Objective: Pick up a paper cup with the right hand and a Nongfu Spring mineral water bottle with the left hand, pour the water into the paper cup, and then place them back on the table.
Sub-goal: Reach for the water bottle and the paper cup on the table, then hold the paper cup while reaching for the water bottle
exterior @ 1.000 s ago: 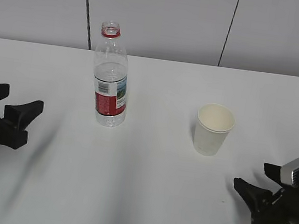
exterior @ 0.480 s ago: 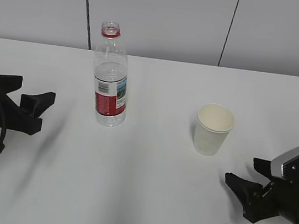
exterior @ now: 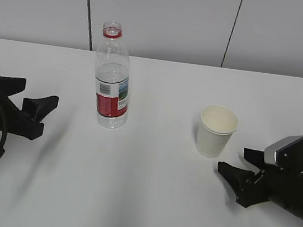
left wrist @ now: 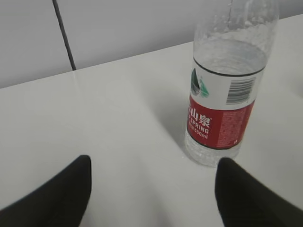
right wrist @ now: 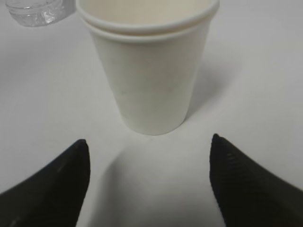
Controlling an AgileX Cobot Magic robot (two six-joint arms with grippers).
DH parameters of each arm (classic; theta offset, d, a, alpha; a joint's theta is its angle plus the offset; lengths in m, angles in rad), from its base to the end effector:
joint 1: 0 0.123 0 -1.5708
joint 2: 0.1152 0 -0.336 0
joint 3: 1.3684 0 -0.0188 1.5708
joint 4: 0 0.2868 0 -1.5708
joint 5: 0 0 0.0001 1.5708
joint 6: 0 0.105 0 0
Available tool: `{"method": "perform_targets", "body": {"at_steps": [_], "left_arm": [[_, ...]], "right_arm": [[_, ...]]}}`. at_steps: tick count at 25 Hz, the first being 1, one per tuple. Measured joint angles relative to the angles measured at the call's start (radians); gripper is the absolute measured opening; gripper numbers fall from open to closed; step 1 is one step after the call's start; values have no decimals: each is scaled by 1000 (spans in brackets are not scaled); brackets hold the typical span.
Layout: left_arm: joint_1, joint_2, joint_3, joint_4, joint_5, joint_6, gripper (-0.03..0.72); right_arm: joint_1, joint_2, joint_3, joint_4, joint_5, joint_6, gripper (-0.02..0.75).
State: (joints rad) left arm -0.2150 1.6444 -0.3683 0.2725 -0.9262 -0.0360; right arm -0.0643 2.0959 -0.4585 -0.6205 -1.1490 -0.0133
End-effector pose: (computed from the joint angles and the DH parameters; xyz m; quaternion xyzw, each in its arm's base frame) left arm 0.2745 -0.0830 0.1654 0.2006 0.7714 -0.1117 0.5935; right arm 0.3072 0.0360 0.0646 -0.2377 0.8003 0.1427 0.5316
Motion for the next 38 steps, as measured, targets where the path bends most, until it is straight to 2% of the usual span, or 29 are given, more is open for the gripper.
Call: {"method": "perform_targets", "body": {"at_steps": [17, 26, 38], "left_arm": [[0, 0, -2, 2, 3, 0, 489], [0, 0, -2, 2, 3, 0, 489], [0, 0, -3, 3, 3, 0, 489]], "right_arm": [[12, 129, -230, -132, 0, 25, 582], [76, 164, -286, -92, 0, 29, 584], [80, 165, -305, -49, 0, 31, 584]]}}
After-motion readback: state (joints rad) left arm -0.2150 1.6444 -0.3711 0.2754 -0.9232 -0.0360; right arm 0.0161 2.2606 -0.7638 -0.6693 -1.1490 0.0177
